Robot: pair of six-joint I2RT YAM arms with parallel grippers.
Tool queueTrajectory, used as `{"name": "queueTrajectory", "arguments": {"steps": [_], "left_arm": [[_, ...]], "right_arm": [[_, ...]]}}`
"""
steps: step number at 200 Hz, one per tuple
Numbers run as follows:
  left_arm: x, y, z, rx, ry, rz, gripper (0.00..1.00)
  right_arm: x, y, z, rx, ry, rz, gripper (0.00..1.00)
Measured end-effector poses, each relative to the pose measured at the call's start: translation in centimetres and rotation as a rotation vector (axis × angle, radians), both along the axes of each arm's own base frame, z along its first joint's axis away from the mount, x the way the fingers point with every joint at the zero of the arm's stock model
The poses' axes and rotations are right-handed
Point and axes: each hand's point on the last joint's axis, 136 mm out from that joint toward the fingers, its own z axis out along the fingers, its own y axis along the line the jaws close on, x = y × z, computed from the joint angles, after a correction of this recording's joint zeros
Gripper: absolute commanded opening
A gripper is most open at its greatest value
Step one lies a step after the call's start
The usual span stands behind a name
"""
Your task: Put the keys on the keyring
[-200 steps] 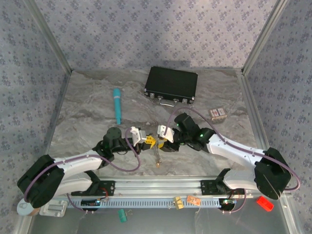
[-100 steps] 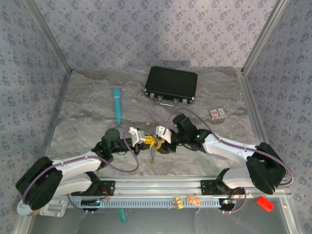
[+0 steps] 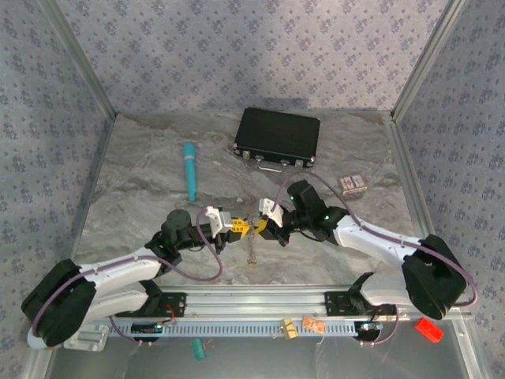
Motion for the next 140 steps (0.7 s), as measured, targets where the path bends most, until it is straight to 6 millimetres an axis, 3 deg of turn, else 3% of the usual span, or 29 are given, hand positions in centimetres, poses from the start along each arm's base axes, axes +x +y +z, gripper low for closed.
{"name": "queueTrajectory", "arguments": {"steps": [98, 140], "left_arm": [[-0.1, 0.1, -0.4, 0.017, 0.004, 0.002, 0.00], [0.0, 0.2, -0.5, 0.022, 0.008, 0.004, 0.00]], "right_arm": [[-0.9, 0.7, 1.8, -0.060, -0.040, 0.032, 0.00], [-0.8, 0.9, -0.1, -0.131, -0.031, 0.044, 0.00]]}}
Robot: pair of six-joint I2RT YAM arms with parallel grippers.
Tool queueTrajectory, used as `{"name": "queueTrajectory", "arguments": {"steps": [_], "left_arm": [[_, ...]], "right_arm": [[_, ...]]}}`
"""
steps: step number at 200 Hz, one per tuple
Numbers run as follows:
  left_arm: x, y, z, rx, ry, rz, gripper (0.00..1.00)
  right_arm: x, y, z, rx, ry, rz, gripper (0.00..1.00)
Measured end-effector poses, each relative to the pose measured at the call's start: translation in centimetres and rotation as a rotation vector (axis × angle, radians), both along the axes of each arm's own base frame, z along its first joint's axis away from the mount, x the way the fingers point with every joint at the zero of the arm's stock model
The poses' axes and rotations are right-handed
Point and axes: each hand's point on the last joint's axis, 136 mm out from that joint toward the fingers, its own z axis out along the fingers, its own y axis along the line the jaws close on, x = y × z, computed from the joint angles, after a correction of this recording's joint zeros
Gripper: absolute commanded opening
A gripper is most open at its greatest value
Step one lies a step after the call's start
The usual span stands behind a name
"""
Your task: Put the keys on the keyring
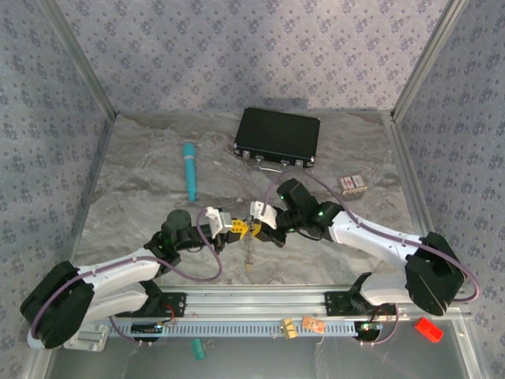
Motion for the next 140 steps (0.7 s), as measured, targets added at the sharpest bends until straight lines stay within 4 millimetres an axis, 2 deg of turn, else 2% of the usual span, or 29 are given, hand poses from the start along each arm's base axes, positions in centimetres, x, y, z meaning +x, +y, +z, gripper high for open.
{"name": "queueTrajectory", "arguments": {"steps": [31, 84, 140], "left_arm": [[0.0, 0.0, -0.1, 0.003, 0.003, 0.000, 0.00], [-0.1, 0.1, 0.0, 0.002, 0.002, 0.000, 0.00], [-0.1, 0.1, -0.5, 0.020, 0.011, -0.002, 0.00]], "right_arm": [[0.2, -0.2, -1.0, -0.034, 0.008, -0.013, 0.00], [0.3, -0.3, -1.0, -0.038, 0.006, -0.015, 0.00], [0.7, 0.0, 0.2, -0.019, -0.031, -0.011, 0.00]]}}
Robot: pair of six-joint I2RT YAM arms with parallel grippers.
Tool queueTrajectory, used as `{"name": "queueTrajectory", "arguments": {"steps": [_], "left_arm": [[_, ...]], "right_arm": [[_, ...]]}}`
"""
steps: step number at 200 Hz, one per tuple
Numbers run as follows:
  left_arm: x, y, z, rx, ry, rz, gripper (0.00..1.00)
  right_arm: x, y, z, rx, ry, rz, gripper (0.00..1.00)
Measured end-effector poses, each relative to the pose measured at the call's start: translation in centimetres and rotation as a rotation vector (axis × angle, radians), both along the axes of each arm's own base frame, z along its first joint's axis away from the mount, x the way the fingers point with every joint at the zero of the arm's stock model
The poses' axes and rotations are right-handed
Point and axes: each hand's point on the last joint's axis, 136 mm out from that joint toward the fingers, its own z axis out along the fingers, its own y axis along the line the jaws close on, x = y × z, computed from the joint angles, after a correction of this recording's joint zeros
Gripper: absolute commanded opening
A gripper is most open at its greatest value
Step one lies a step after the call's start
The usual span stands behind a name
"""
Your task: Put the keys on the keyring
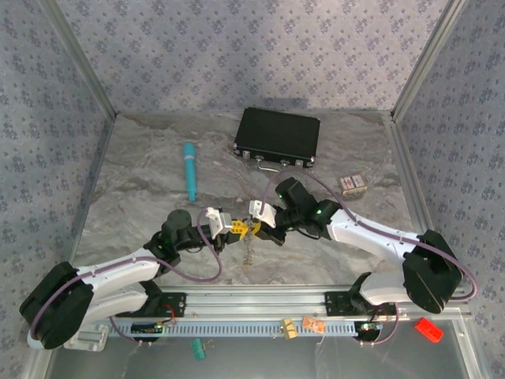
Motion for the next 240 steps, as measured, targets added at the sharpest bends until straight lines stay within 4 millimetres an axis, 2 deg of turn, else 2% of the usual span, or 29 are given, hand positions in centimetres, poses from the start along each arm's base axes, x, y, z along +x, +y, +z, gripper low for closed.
{"name": "queueTrajectory", "arguments": {"steps": [24, 111, 144, 191, 240], "left_arm": [[0.0, 0.0, -0.5, 0.018, 0.006, -0.002, 0.00], [0.4, -0.5, 0.0, 0.024, -0.005, -0.007, 0.00], [0.4, -0.5, -0.1, 0.027, -0.002, -0.007, 0.00], [0.4, -0.4, -0.5, 0.041, 0.013, -0.007, 0.00], [0.4, -0.4, -0.5, 0.042, 0.014, -0.008, 0.00]], "right_arm": [[0.2, -0.2, 0.9, 0.012, -0.037, -0.011, 0.00], [0.7, -1.7, 1.9, -0.023, -0.121, -0.048, 0.00], [0.7, -1.9, 1.3, -0.050, -0.116, -0.051, 0.00], [0.5, -1.6, -1.1, -0.119, -0.086, -0.043, 0.00], [0.2, -1.2, -1.5, -0.139, -0.089, -0.020, 0.00]]}}
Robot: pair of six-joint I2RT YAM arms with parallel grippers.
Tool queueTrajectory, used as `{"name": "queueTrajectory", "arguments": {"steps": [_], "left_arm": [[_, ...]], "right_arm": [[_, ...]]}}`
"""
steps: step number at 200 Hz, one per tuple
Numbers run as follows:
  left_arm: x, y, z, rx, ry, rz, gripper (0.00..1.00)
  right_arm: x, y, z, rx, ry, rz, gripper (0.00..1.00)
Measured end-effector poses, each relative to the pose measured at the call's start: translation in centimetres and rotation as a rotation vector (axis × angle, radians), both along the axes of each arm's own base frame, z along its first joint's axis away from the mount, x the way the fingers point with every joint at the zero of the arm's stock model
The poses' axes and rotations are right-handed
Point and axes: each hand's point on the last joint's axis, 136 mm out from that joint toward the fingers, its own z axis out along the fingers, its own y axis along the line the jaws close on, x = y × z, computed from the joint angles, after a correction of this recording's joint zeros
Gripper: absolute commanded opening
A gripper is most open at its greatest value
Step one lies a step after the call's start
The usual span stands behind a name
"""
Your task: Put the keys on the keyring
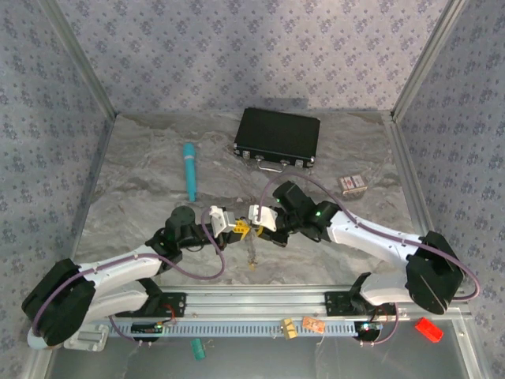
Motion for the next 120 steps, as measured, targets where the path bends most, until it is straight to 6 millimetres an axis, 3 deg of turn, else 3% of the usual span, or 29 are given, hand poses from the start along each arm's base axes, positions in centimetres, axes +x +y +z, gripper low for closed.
{"name": "queueTrajectory", "arguments": {"steps": [38, 88, 120], "left_arm": [[0.0, 0.0, -0.1, 0.002, 0.002, 0.000, 0.00], [0.0, -0.1, -0.3, 0.008, 0.002, -0.008, 0.00], [0.1, -0.3, -0.1, 0.006, -0.004, -0.013, 0.00]], "right_arm": [[0.0, 0.2, 0.3, 0.011, -0.010, 0.003, 0.00], [0.9, 0.1, 3.3, 0.079, -0.105, -0.026, 0.00], [1.0, -0.1, 4.1, 0.094, -0.130, -0.032, 0.00]]}}
